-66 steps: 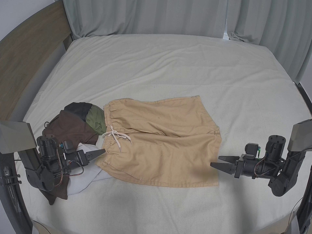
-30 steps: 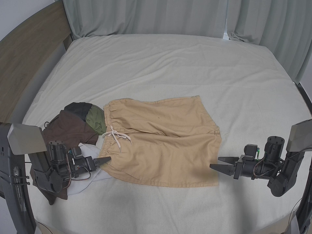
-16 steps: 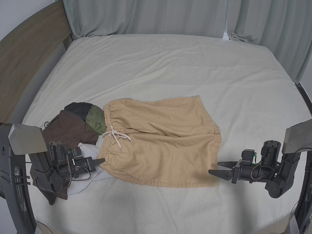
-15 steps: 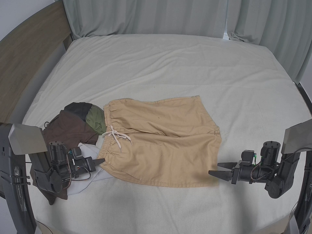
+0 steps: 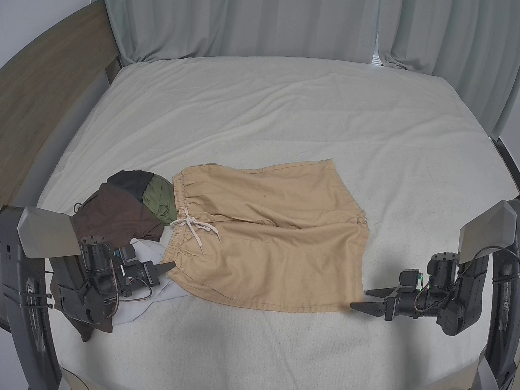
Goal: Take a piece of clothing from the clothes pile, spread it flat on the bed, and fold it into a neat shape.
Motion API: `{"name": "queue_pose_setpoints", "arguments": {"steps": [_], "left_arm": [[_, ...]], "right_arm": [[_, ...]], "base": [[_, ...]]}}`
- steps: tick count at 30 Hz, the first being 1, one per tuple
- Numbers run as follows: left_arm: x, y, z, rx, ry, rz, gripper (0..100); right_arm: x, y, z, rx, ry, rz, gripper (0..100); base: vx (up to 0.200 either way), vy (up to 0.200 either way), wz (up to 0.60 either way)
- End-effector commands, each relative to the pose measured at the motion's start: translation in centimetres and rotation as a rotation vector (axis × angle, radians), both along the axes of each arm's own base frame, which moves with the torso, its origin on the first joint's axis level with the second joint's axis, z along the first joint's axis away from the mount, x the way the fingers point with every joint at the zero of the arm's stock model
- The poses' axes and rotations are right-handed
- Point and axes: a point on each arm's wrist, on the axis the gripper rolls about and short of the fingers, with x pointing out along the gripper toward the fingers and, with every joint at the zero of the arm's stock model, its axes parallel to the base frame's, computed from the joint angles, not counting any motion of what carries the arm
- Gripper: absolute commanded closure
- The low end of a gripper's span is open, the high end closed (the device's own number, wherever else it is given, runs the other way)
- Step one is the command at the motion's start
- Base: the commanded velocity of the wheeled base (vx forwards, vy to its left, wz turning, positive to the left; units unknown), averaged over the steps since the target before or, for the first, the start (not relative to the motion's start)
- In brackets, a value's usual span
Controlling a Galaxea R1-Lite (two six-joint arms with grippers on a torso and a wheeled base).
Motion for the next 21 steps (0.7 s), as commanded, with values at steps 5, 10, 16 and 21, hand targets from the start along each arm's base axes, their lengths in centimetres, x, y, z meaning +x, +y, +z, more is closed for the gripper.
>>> {"name": "queue_pose_setpoints", "arguments": {"steps": [5, 10, 16, 21], "left_arm": [[-0.6, -0.1, -0.4, 0.001, 0.027, -0.006, 100], [-0.5, -0.1, -0.3, 0.0, 0.008, -0.011, 100], [-0.5, -0.1, -0.3, -0.002, -0.004, -0.013, 100], [-0.4, -0.1, -0.4, -0.002, -0.007, -0.012, 100]], "right_arm": [[-0.1, -0.4, -1.9, -0.009, 0.06, -0.016, 0], [0.6, 0.0, -3.2, -0.035, 0.071, -0.042, 0], [0.9, 2.0, -3.8, -0.037, 0.085, -0.015, 0], [0.5, 3.1, -3.5, 0.008, 0.139, -0.004, 0]], "base": [[0.0, 0.0, 0.0], [0.0, 0.0, 0.0], [0.0, 0.0, 0.0], [0.0, 0.0, 0.0]]}}
